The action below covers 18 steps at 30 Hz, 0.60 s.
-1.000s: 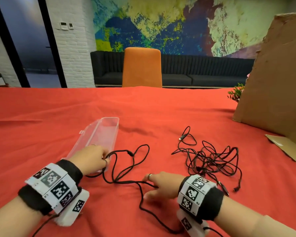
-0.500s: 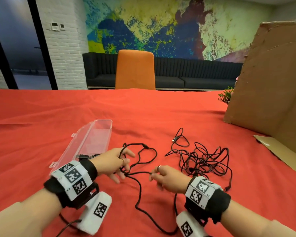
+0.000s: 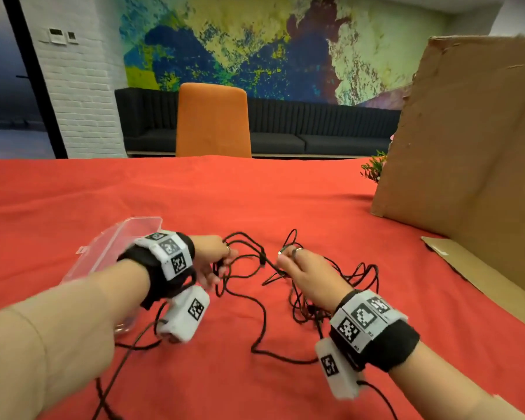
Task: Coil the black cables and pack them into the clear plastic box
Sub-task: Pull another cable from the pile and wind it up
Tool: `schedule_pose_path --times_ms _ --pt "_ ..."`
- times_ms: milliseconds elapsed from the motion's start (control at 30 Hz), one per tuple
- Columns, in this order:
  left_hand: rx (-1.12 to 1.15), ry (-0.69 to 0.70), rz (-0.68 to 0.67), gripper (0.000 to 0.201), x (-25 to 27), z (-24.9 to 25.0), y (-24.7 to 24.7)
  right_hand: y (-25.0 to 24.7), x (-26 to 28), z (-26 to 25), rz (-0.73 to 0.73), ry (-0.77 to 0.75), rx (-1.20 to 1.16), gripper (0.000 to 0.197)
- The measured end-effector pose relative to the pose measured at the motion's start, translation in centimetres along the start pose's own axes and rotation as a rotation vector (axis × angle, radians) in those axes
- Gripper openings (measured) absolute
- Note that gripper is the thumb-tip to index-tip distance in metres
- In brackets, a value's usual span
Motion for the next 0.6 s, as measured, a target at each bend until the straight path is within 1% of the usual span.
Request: schedule_pose_path --times_ms 33,67,167,267,333,400,433,467,500,567,600 --pt "0.057 0.004 0.069 0.038 -0.6 1.0 -1.4 -1.4 -0.8 0.9 0.061 0.031 0.072 0.025" --pt "0.117 0.015 0.14 0.038 -1.2 2.0 -2.7 -2.6 -1.4 1.8 0.082 0.09 0.129 0.027" --pt "0.264 0.019 0.3 0.036 -2.5 4.2 -6.0 -4.0 -2.7 5.0 0.028 0.263 0.194 0.037" --pt "0.436 0.08 0.413 0.031 -3.4 6.2 -8.8 -3.7 -3.3 7.7 -0.088 0.397 0.335 0.051" --pt "0.557 0.177 0.524 0.027 -4.1 7.5 -10.9 -2.5 -3.3 9.7 -0.206 0.468 0.429 0.055" --pt "0.694 0.278 0.653 0.033 -4.5 8.2 -12.7 -1.2 -3.1 11.2 -0.306 0.492 0.454 0.061" --pt "0.644 0.323 0.729 0.032 -4.8 8.4 -13.4 -0.7 -3.0 11.6 -0.343 0.485 0.441 0.064" --pt "0.533 0.363 0.785 0.029 -5.6 8.7 -13.9 -0.2 -2.9 11.8 -0.383 0.47 0.425 0.068" --pt "0.398 0.382 0.808 0.026 -6.5 8.8 -13.9 0.2 -2.7 11.8 -0.423 0.45 0.41 0.071" --pt "0.178 0.349 0.786 0.027 -8.5 8.0 -13.0 0.7 -2.2 11.7 -0.474 0.427 0.375 0.076" --pt "0.077 0.321 0.758 0.029 -9.0 7.4 -12.2 0.8 -2.1 11.8 -0.47 0.433 0.36 0.077"
Point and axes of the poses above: each hand's wrist, its own x-axis away from the middle knuckle, its own y-axis out of the palm, z = x × y, the point moved 7 cm from there along -x, towards the middle knuckle, and after that the axes turned 1 degree about x, right-handed, at the moved point
